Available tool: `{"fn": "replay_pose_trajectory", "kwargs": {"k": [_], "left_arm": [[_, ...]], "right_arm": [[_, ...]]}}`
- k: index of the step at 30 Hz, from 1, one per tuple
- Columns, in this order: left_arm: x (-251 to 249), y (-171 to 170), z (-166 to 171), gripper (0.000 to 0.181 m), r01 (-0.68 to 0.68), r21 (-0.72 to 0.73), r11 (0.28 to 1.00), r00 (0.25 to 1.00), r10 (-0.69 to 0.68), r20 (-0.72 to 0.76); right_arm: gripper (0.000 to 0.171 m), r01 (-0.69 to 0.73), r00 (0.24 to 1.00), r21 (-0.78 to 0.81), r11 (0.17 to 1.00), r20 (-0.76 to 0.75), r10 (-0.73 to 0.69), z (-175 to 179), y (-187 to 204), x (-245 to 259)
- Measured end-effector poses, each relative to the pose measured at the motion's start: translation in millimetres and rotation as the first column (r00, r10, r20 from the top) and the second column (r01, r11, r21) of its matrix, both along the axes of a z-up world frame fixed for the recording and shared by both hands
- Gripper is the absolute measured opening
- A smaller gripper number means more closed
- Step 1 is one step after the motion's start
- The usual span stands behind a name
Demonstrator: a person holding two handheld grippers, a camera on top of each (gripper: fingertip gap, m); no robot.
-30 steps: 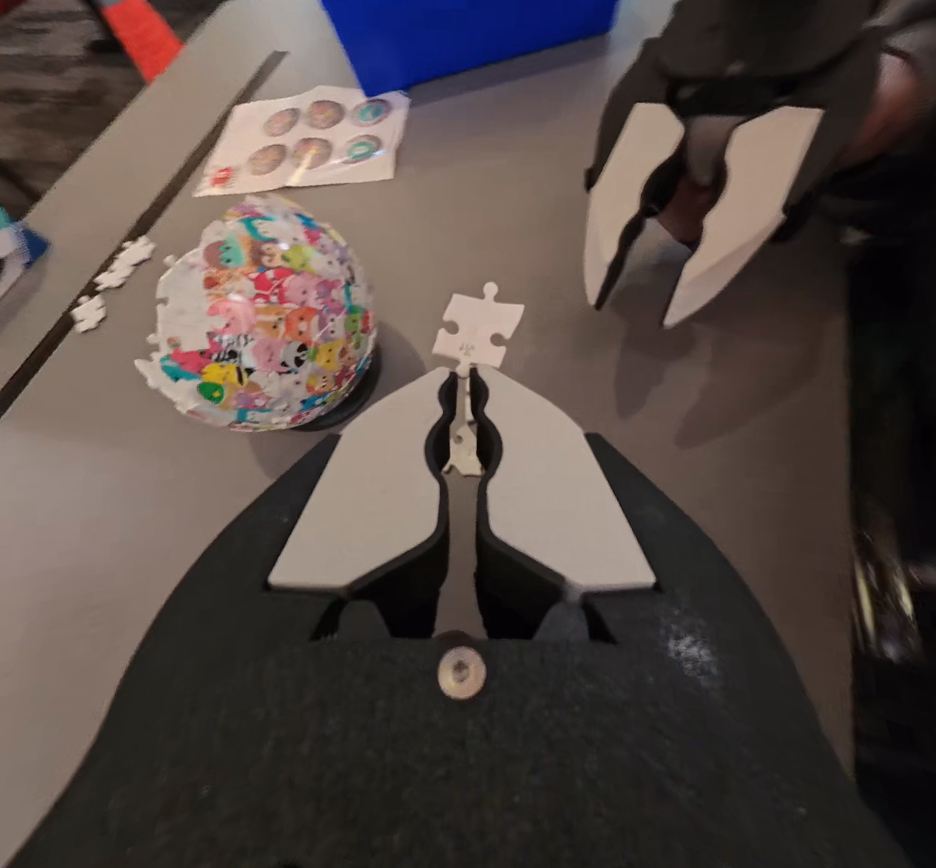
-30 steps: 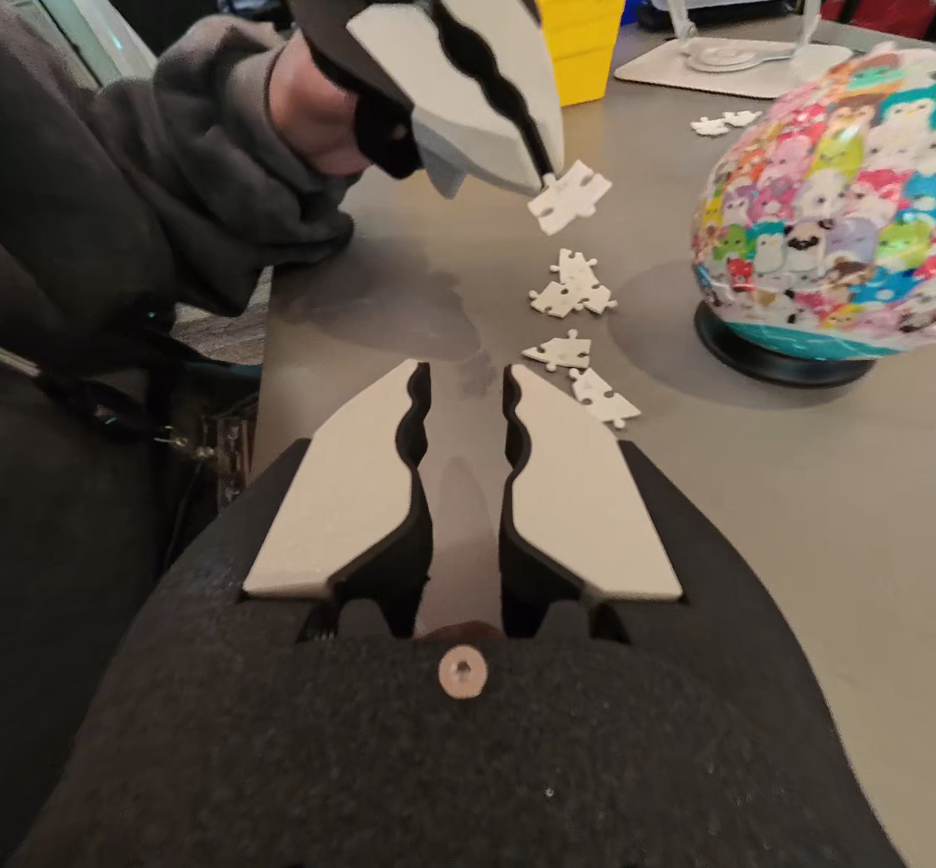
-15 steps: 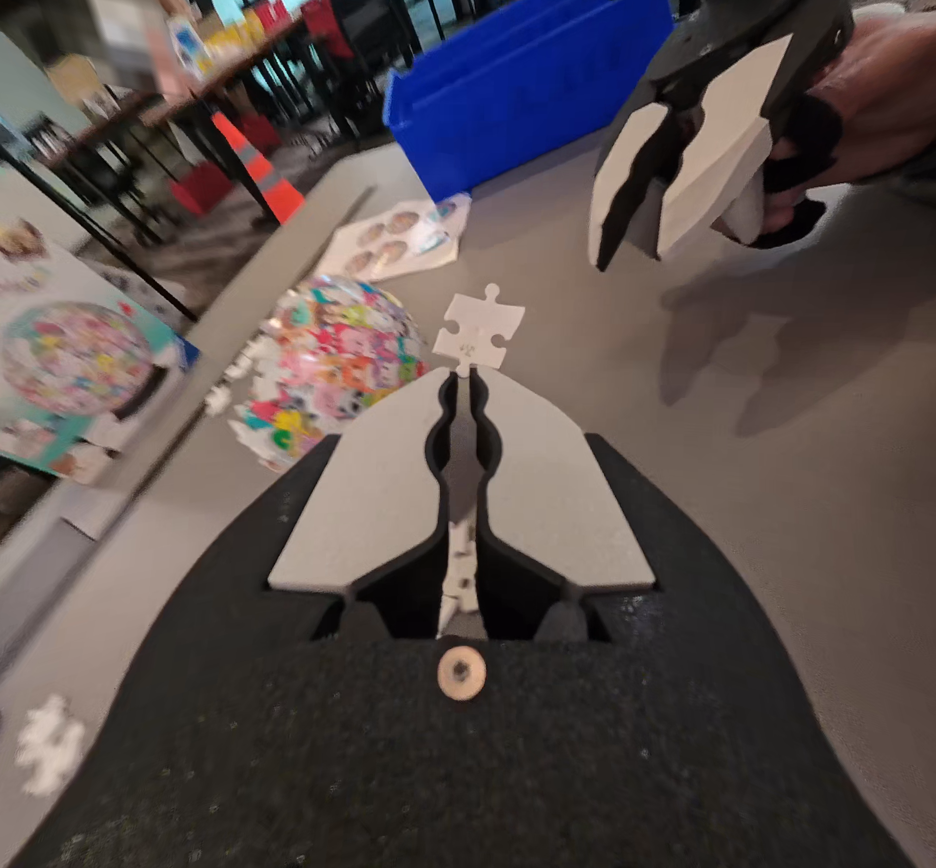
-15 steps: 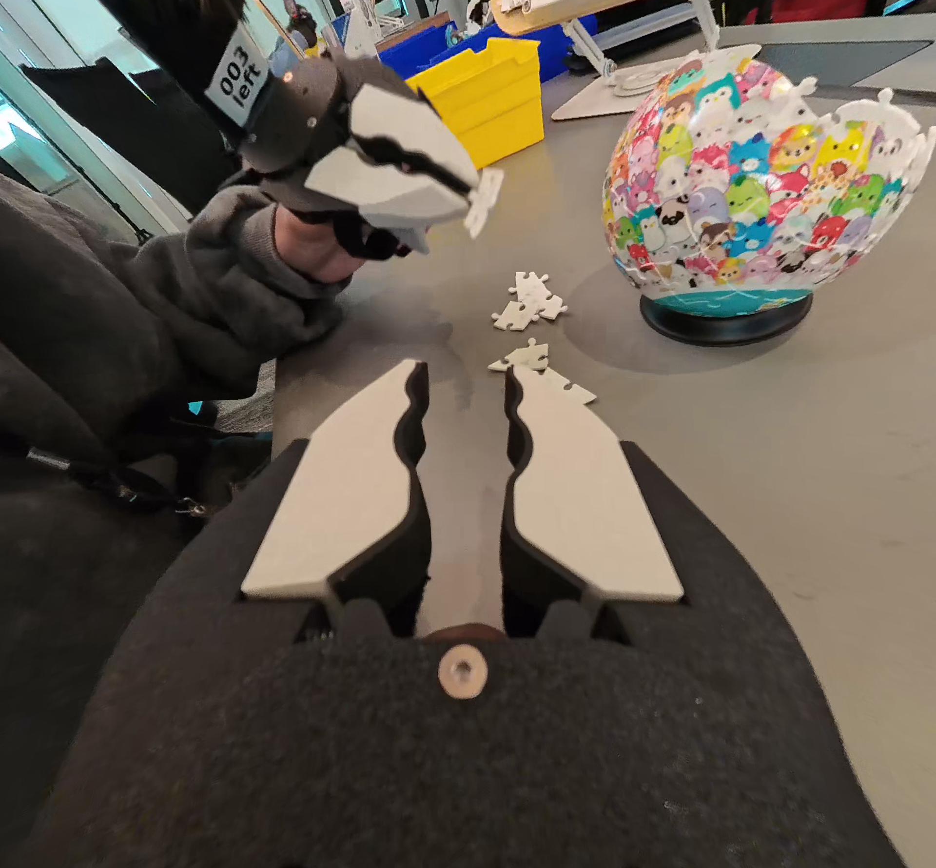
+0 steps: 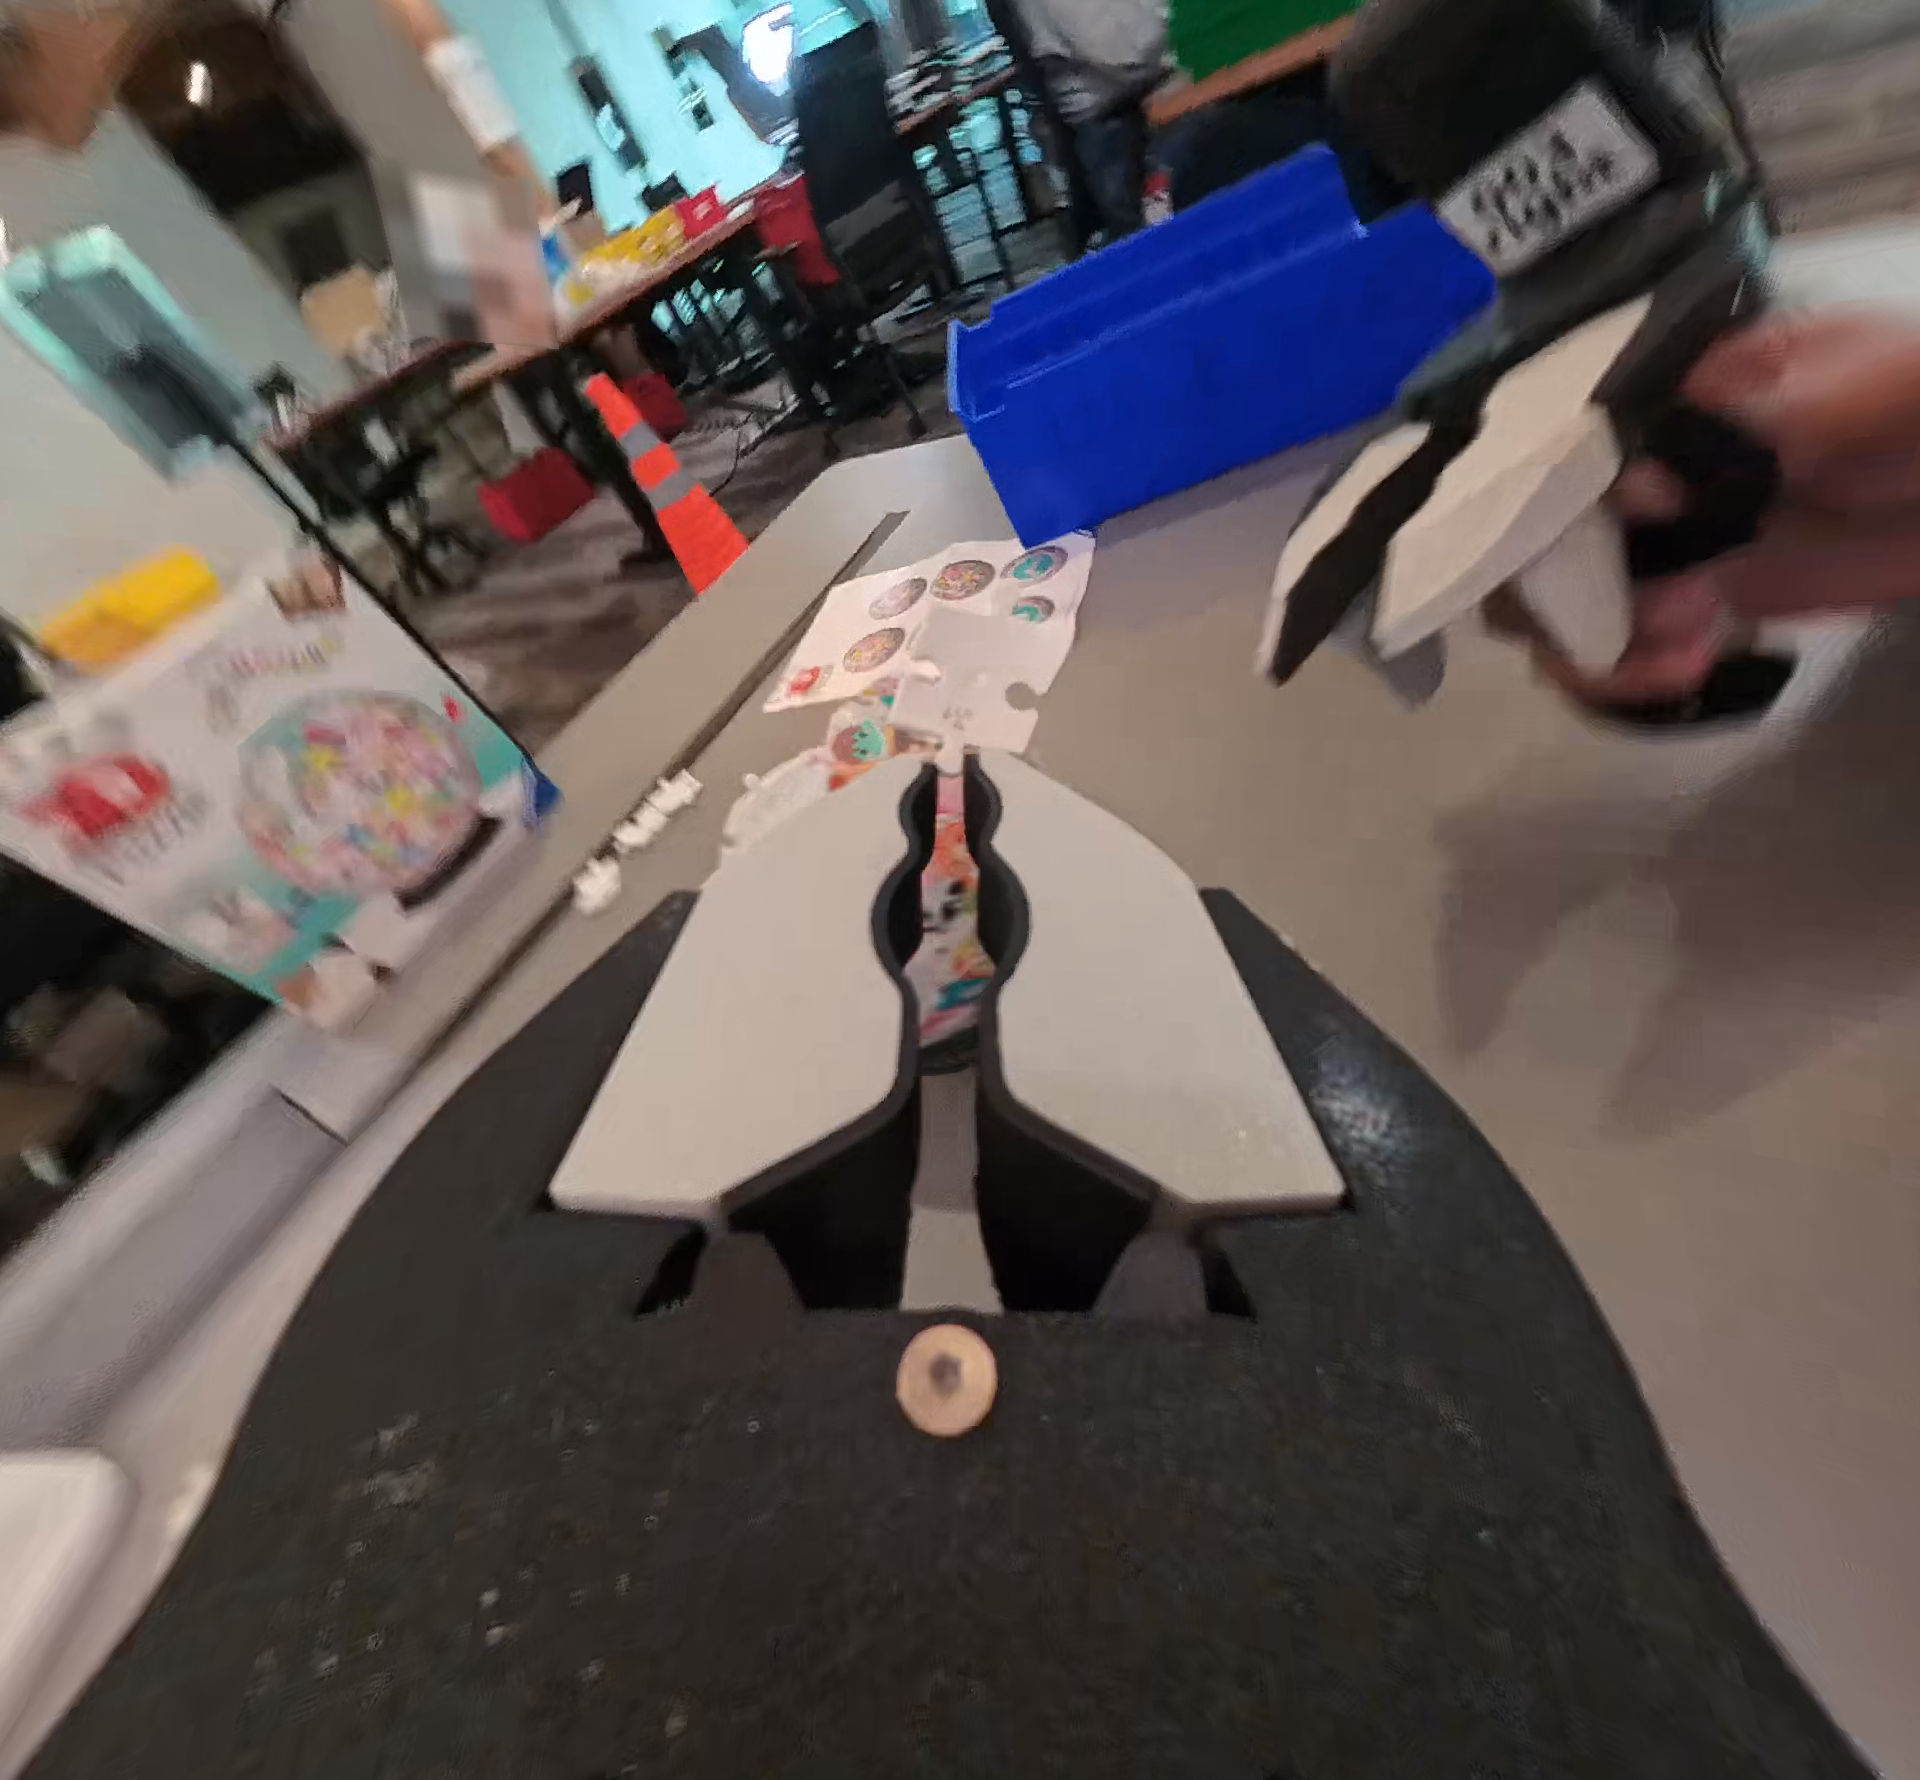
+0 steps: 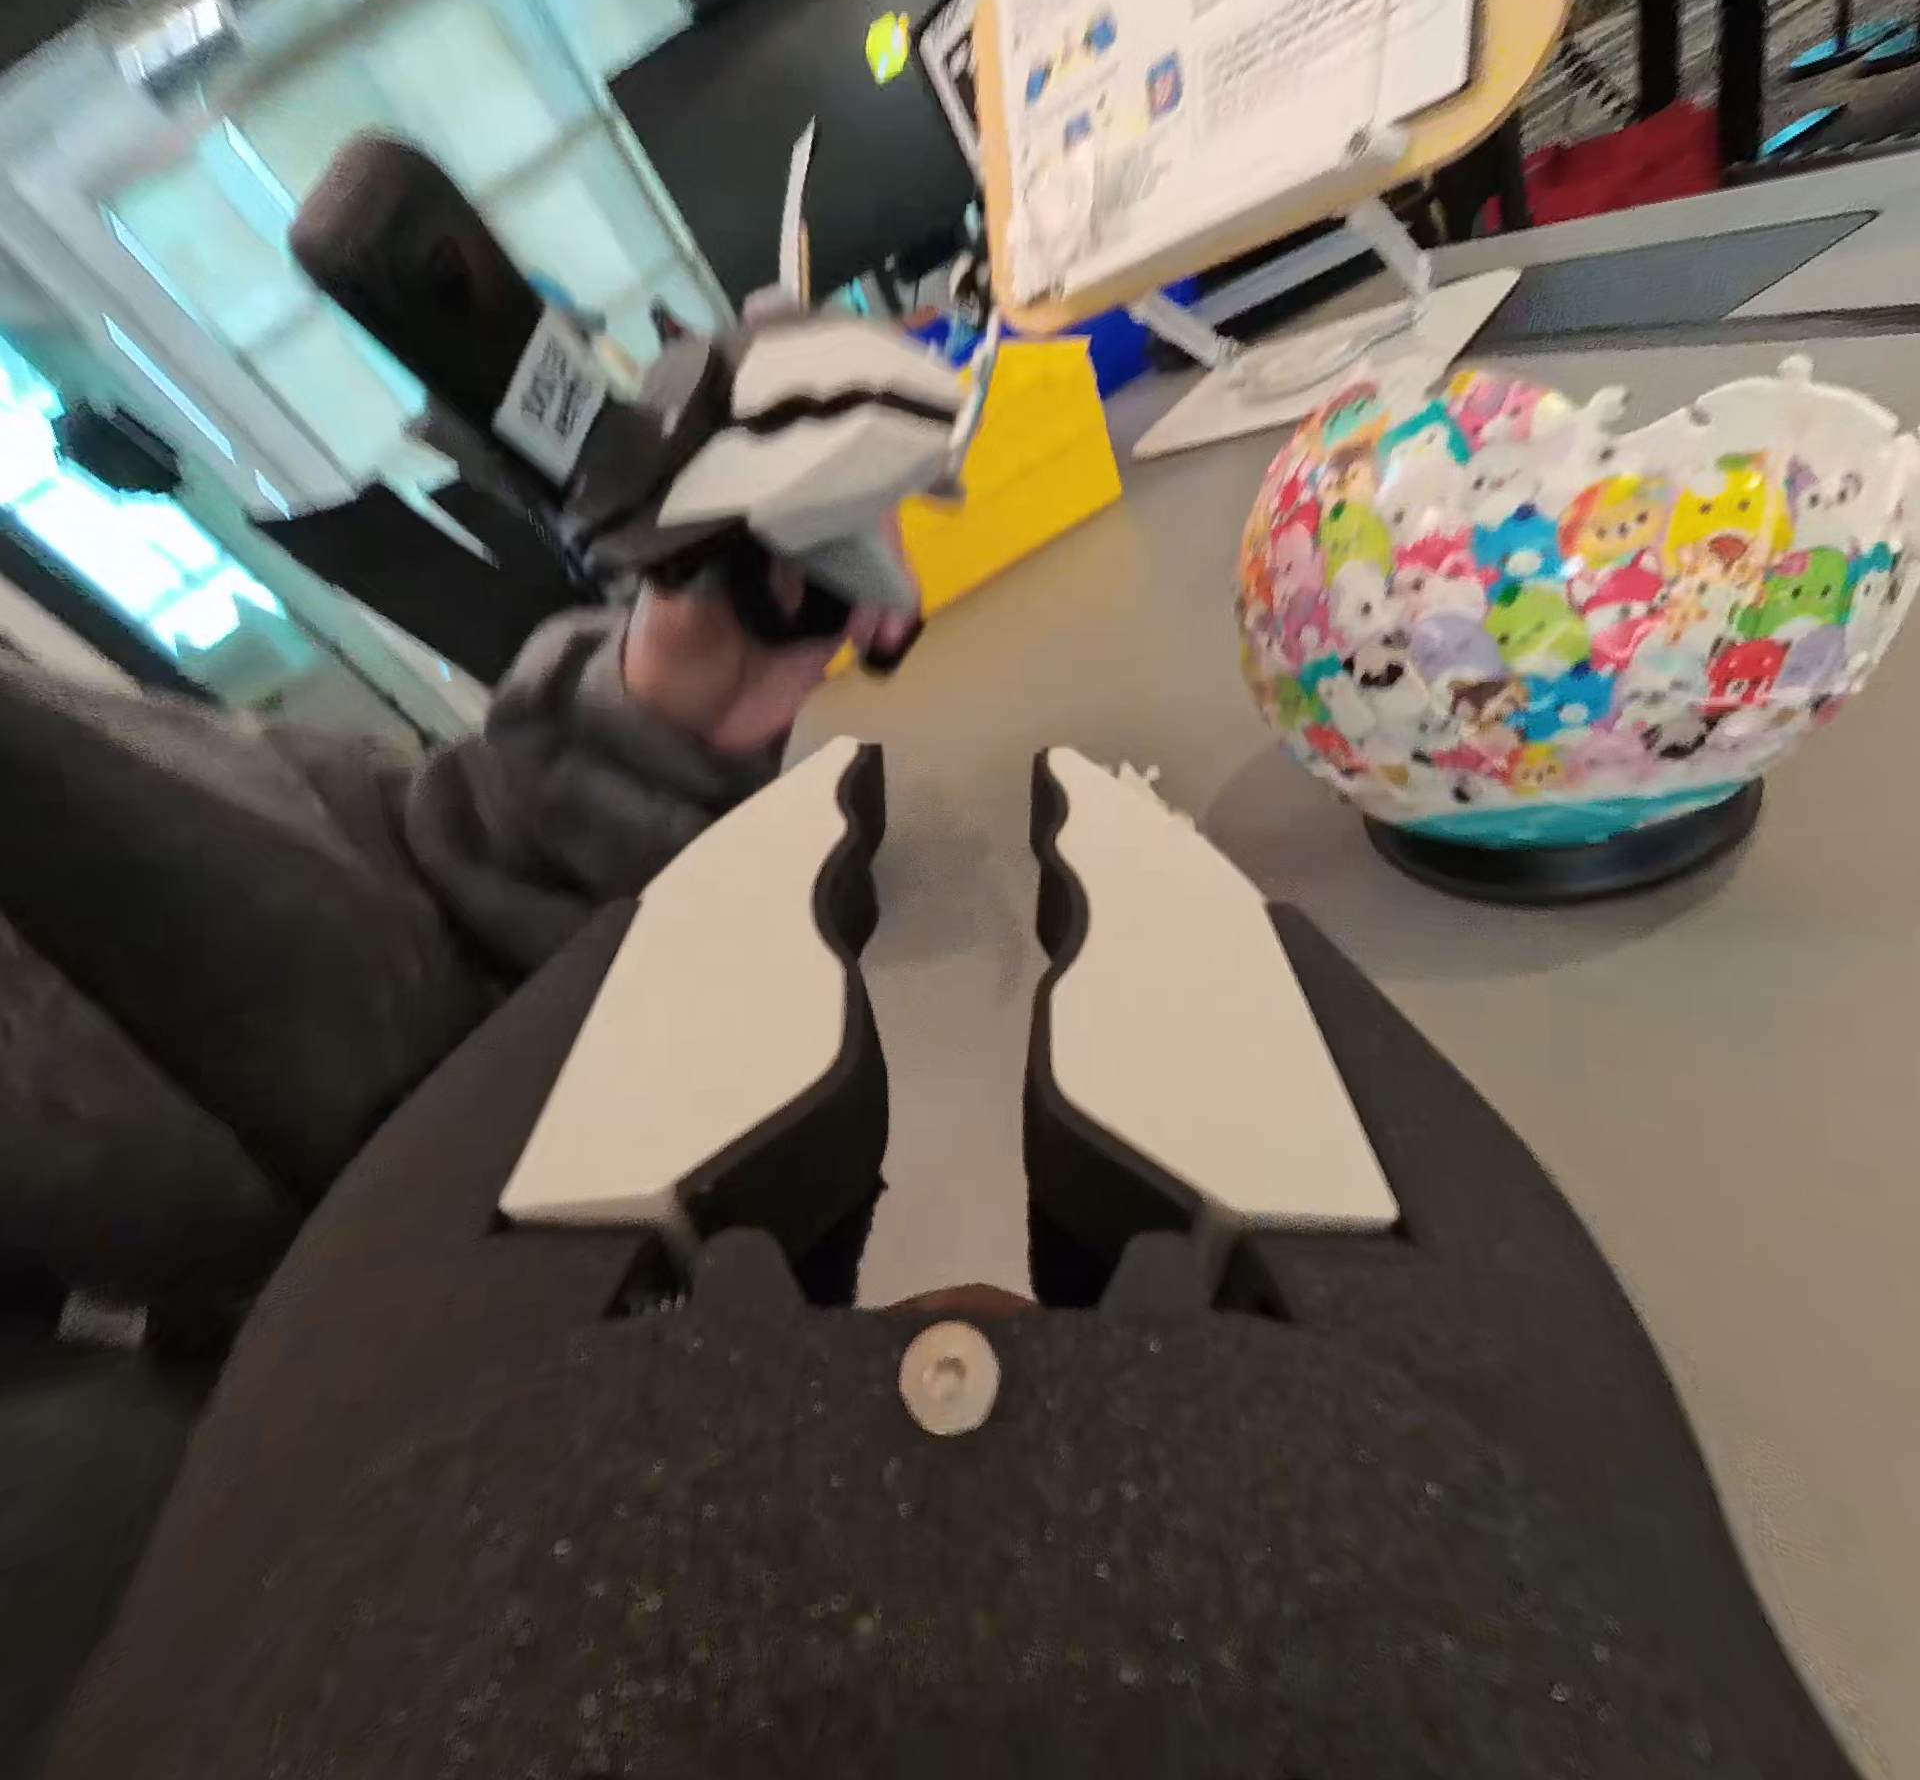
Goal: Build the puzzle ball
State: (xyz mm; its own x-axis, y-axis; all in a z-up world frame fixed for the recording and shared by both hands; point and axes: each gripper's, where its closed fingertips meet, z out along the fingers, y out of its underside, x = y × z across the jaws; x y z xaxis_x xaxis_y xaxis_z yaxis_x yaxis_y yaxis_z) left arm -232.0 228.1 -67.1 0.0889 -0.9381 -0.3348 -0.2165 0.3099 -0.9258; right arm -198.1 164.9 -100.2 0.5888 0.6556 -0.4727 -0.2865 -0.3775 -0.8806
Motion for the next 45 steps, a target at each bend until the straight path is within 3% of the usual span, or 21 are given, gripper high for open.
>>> {"fn": "replay_pose_trajectory", "kwargs": {"k": [3,7,11,16,19,21,23,26,29,36,39,42,45], "left_arm": [[13,-24,-9,0.004,-0.077,-0.167,0.983,0.996,0.083,0.028],[23,-42,-12,0.004,-0.160,-0.165,0.973,0.984,0.170,0.053],[29,-52,-13,0.004,-0.139,-0.213,0.967,0.984,0.160,0.083],[37,-78,-24,0.000,-0.031,-0.214,0.976,0.998,0.042,0.049],[26,-72,-15,0.002,-0.005,-0.262,0.965,0.995,0.031,0.097],[27,-76,-9,0.005,0.112,-0.376,0.920,0.989,-0.069,0.127],[33,-81,-16,0.013,0.179,-0.439,0.880,0.984,-0.157,0.087],[34,-96,-31,0.018,0.260,-0.476,0.840,0.959,-0.280,0.030],[30,-104,-32,0.016,0.296,-0.496,0.816,0.949,-0.312,0.053],[28,-112,-39,0.003,0.287,-0.450,0.846,0.949,-0.314,0.016],[26,-99,-35,0.002,0.258,-0.530,0.808,0.961,-0.272,0.053],[22,-86,-36,0.002,0.260,-0.640,0.723,0.963,-0.244,0.116],[21,-81,-36,0.002,0.276,-0.676,0.683,0.959,-0.237,0.152]], "right_arm": [[0.028,0.051,0.990,0.003,0.999,-0.132,-0.050,17,14,-10],[0.029,0.095,0.981,-0.012,0.995,-0.168,-0.096,19,17,-17],[0.006,0.134,0.967,0.024,0.991,-0.224,-0.126,31,11,-4],[0.002,0.146,0.987,-0.013,0.989,-0.071,-0.146,25,11,21],[0.002,-0.035,0.989,-0.119,0.992,0.138,0.052,11,-1,27],[0.002,-0.199,0.924,-0.206,0.958,0.287,0.254,-4,-20,17],[0.002,-0.261,0.826,-0.228,0.938,0.449,0.339,-15,-30,14],[0.002,-0.343,0.796,-0.230,0.911,0.444,0.412,-6,-37,2],[0.002,-0.392,0.756,-0.257,0.883,0.457,0.469,-7,-44,-1],[0.002,-0.438,0.651,-0.268,0.858,0.564,0.508,-6,-45,-11],[0.003,-0.421,0.703,-0.197,0.885,0.546,0.456,5,-31,-12],[0.013,-0.397,0.787,-0.148,0.906,0.453,0.419,25,-21,-6],[0.012,-0.365,0.767,-0.169,0.915,0.502,0.399,22,-14,2]]}}
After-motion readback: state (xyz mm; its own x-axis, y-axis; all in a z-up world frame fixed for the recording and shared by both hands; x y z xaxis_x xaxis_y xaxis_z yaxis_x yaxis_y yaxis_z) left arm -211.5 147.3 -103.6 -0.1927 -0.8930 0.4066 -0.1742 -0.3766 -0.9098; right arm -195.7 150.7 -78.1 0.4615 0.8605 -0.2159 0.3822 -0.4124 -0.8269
